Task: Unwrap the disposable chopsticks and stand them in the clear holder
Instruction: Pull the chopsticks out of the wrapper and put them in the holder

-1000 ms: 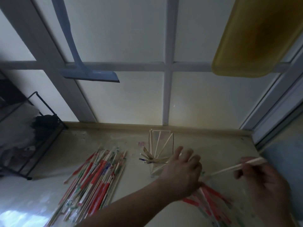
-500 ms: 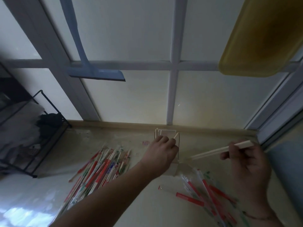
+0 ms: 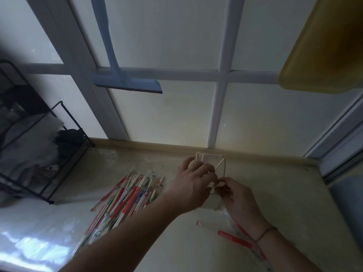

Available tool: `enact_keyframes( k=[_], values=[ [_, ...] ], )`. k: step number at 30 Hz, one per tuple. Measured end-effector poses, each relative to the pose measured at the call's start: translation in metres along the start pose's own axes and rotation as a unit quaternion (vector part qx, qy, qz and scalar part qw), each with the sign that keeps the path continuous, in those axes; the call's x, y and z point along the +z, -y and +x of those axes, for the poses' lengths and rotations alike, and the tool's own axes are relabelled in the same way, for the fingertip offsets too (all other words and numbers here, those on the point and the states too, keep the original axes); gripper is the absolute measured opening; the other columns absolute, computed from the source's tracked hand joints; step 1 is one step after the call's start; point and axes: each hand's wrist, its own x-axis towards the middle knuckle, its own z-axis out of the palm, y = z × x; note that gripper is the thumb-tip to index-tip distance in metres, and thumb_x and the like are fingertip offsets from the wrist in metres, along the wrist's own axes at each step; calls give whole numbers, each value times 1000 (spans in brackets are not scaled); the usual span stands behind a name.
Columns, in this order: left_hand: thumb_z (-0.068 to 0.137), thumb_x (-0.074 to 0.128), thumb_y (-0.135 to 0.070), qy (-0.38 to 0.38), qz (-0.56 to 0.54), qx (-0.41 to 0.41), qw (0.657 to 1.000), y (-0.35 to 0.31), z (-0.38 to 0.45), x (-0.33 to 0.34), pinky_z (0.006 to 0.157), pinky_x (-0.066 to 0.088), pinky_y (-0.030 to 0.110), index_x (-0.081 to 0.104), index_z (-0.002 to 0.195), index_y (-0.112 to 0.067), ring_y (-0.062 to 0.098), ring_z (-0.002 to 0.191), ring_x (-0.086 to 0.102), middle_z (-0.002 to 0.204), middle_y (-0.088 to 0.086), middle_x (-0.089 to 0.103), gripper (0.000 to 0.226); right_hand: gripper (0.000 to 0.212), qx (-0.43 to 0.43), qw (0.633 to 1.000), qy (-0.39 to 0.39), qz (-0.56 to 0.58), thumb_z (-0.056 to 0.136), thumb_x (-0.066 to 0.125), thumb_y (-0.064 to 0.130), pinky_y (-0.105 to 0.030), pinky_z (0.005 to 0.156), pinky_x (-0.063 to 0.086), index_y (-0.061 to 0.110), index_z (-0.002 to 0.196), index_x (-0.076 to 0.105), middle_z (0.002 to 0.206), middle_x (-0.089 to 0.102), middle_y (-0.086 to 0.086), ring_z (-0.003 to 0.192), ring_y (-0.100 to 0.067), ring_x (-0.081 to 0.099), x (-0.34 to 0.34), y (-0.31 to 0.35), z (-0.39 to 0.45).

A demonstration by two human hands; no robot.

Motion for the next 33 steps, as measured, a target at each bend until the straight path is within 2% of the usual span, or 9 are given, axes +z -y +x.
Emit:
enact_keyframes(
  k=[4,7,11,15,18,20,25,28,33],
  values=[
    [80,69,-42,-7,-23,-33,999,-2,-16,-6,115,26,47,51,133,-26,22,134,41,142,-2,46,58,17,4,1000,12,-16,87,69,8,-5,67,45,23,95,72,83,70,19,80,8,64,5,-5,-5],
    [83,69,-43,-95,-106,-85,986,1,-43,-7,113,30,48,42,140,-21,26,136,38,145,4,43,66,16,15,1000,-17,-22,87,67,11,-18,70,52,22,97,73,85,73,13,77,5,67,1,-12,-16],
    [85,59,-42,-165,-116,-325,924,13,-113,14,104,35,38,48,133,-22,20,127,40,136,-1,45,53,22,95,990,-100,-31,82,71,1,-11,69,50,18,96,73,83,74,8,76,6,66,-3,-31,-29],
    [74,52,-49,24,4,-448,894,24,-186,39,89,49,49,61,117,-24,31,110,53,119,-1,57,51,29,182,973,-142,-6,82,70,-2,5,73,40,11,107,71,89,73,-1,79,18,61,-5,-46,-39],
    [61,65,-50,136,55,-449,882,26,-212,42,79,46,44,65,108,-26,28,98,56,111,-3,60,53,15,268,952,-150,-8,82,74,10,-7,66,42,24,82,69,82,73,-5,72,-6,66,0,-48,-53],
    [57,71,-45,160,60,-440,881,28,-216,44,77,41,42,65,104,-25,28,95,54,107,-2,60,52,27,300,942,-152,-13,80,75,9,-8,63,43,32,71,64,84,73,-11,72,-15,66,17,-45,-66],
    [59,73,-35,192,99,-403,889,39,-203,40,74,35,40,65,82,-23,28,79,56,83,-1,64,27,56,244,968,-51,-16,69,80,-3,10,64,32,44,53,55,71,68,9,62,23,53,75,-6,-85],
    [80,58,-38,265,99,-390,876,38,-192,32,90,33,47,67,96,-20,29,97,57,95,3,70,25,61,228,973,2,-23,71,80,4,0,57,40,61,68,59,67,63,29,63,13,59,104,7,-79],
    [89,56,-23,393,170,-313,848,42,-162,27,99,26,48,64,107,-18,27,101,57,102,7,68,20,44,139,987,62,-59,74,78,13,-14,54,41,54,71,61,59,63,14,57,-3,60,123,25,-60]
  ],
)
